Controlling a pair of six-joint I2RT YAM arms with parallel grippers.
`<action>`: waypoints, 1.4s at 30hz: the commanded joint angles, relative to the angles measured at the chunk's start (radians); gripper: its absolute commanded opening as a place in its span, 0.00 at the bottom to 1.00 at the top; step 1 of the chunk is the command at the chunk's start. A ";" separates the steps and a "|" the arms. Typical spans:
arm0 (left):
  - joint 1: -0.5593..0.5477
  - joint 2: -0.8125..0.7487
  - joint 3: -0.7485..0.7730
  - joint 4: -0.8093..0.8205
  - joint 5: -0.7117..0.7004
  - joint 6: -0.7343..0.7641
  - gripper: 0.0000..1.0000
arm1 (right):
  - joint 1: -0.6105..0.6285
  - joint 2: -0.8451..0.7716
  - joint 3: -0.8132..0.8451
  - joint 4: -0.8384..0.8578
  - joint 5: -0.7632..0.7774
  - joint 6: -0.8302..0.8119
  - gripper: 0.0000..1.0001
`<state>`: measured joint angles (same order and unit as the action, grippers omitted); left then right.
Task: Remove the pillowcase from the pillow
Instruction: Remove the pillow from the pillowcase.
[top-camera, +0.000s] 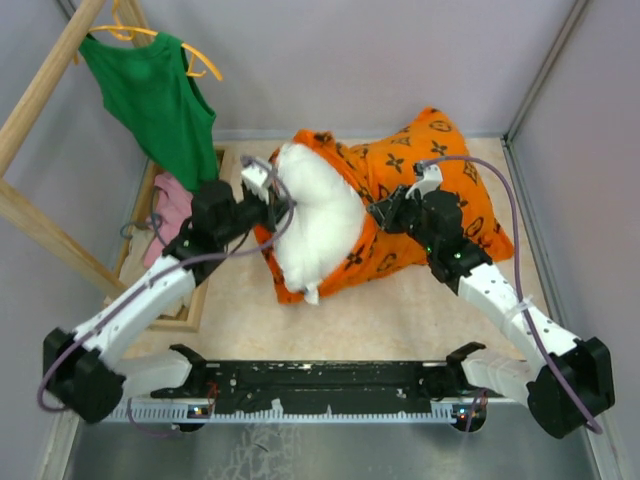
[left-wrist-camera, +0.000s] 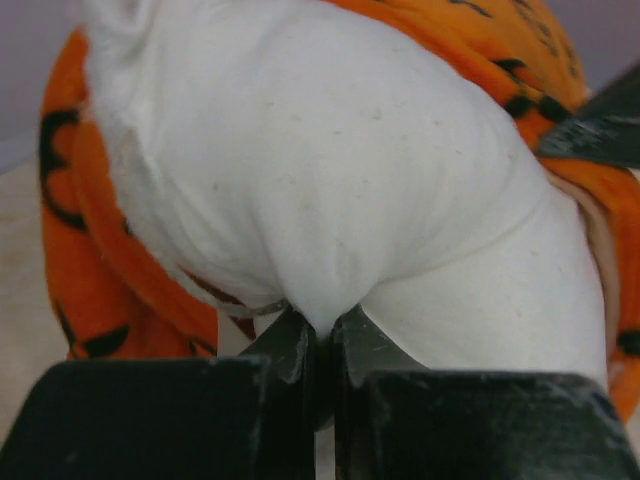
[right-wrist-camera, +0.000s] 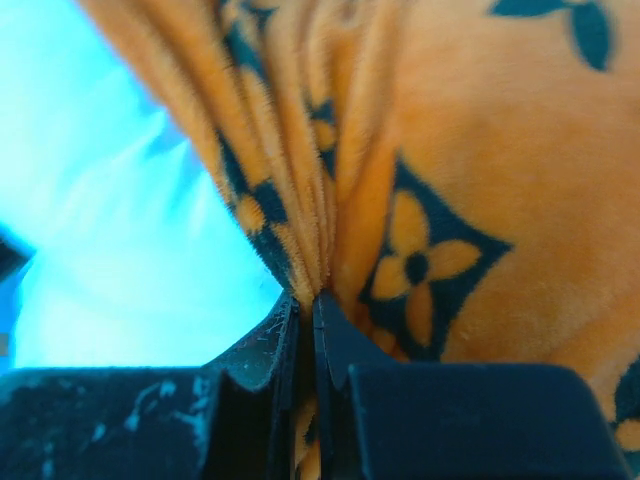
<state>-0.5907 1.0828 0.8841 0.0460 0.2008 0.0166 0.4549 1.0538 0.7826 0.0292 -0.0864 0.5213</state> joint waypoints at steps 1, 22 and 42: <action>0.132 0.203 0.149 0.295 -0.112 -0.036 0.00 | -0.006 0.038 0.050 0.007 -0.074 0.037 0.05; 0.205 0.686 0.550 0.455 -0.656 -0.174 0.00 | -0.004 0.111 0.055 0.044 -0.100 0.052 0.19; 0.146 -0.277 -0.499 0.787 0.072 -0.231 0.00 | 0.257 0.399 0.724 -0.146 0.072 -0.260 0.95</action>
<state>-0.4377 0.9031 0.4858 0.6090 0.1604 -0.1314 0.6674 1.3430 1.4132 -0.0978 -0.0753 0.3496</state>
